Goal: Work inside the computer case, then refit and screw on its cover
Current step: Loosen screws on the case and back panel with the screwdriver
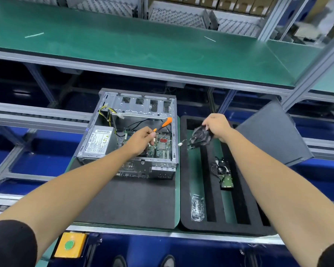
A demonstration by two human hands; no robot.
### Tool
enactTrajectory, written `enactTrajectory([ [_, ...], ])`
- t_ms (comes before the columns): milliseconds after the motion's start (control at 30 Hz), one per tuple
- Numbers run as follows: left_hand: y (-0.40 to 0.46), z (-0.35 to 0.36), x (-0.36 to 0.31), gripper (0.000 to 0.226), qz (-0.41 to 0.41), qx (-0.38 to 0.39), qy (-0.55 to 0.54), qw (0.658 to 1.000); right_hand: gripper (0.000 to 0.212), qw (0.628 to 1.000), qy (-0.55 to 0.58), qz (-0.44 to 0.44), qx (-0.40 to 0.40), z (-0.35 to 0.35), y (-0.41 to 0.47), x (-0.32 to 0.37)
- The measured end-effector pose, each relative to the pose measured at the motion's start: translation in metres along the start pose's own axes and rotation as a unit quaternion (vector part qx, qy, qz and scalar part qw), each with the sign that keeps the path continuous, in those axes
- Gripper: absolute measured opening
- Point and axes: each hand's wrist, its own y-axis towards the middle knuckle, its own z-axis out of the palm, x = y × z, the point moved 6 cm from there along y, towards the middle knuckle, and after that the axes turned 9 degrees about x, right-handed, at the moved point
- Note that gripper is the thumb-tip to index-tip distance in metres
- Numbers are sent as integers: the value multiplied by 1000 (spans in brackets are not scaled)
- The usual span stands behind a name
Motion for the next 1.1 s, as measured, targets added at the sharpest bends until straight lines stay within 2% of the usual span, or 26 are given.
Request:
enactTrajectory([
  [200, -15, -32, -2, 31, 20, 16, -45, 999, 21, 986, 158, 12, 46, 74, -3, 68],
  [267, -19, -38, 1, 38, 19, 43, -15, 999, 24, 973, 220, 39, 63, 96, -2, 78],
  [333, -21, -43, 8, 58, 12, 54, 29, 998, 28, 950, 290, 71, 88, 119, -4, 82],
  [400, -22, -54, 11, 70, 39, -2, 115, 993, 26, 925, 351, 88, 118, 141, -7, 86],
  [467, -25, -69, 10, 65, 80, -74, 148, 983, 22, 907, 382, 107, 140, 160, -10, 85],
  [500, -25, -75, 11, 59, 96, -87, 140, 982, 21, 903, 386, 120, 145, 168, -11, 82],
  [633, -21, -90, 16, 47, 102, -68, 103, 987, 19, 878, 423, 166, 150, 188, -10, 66],
  [700, -17, -97, 28, 42, 60, -63, 32, 996, 29, 890, 398, 162, 153, 189, -9, 64],
  [767, -14, -101, 41, 39, 22, -47, -78, 996, 35, 931, 313, 122, 144, 185, -4, 65],
  [867, -13, -95, 49, 35, -8, -18, -237, 971, 17, 972, 190, 2, 137, 185, -1, 77],
  [933, -12, -90, 52, 38, -29, 0, -292, 956, 22, 980, 121, -85, 133, 187, -3, 84],
  [1000, -12, -89, 53, 36, -58, 33, -273, 960, 26, 982, 75, -131, 113, 186, -4, 89],
  [1100, -12, -105, 48, 41, -74, 40, -91, 992, 20, 980, 22, -174, 90, 185, -3, 102],
])
